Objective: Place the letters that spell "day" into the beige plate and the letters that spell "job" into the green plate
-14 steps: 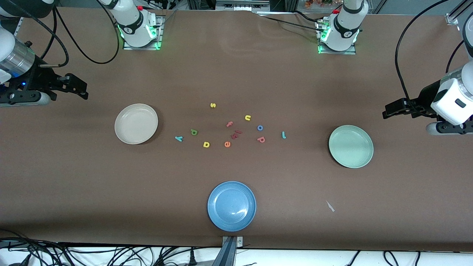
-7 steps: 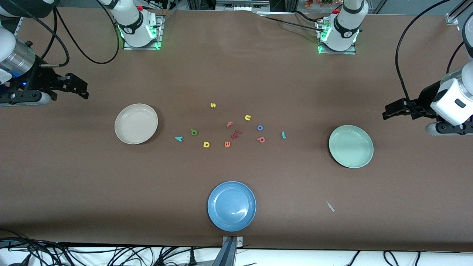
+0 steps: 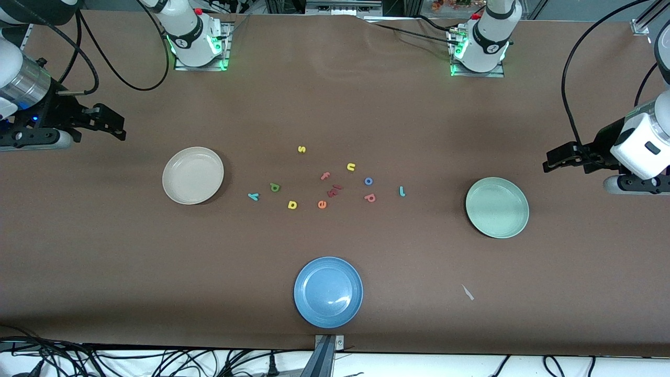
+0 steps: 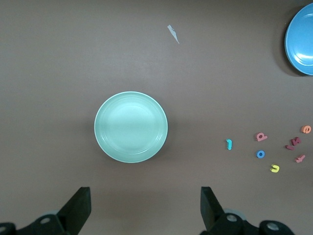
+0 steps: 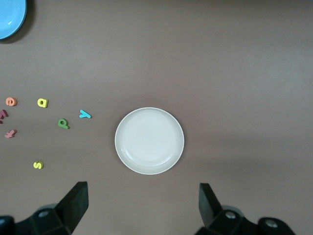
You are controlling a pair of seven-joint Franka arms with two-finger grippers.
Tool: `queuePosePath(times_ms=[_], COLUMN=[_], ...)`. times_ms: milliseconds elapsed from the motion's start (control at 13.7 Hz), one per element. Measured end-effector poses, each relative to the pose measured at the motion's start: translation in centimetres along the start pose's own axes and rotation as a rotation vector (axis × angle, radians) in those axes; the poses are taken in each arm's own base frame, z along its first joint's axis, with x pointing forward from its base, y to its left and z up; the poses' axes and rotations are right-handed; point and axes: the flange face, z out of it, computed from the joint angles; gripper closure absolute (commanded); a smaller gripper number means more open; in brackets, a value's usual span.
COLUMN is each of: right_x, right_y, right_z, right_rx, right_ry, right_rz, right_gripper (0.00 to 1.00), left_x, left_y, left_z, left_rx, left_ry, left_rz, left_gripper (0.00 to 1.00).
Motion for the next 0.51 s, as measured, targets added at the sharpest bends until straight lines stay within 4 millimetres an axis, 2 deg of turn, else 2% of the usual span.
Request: queuePosePath(times_ms=[513], right_x=[0.0], right_y=[-0.01], right_z=[0.0], right_rx=[0.0], right_ry=[0.0], right_rz=[0.0], right_gripper=[0.0], left_x=[0.02], left_y=[-0.83], left_z=[-0.43], left_rx=[0.0], left_ry=[0.007], left_rz=[-0.013], left_gripper=[0.06])
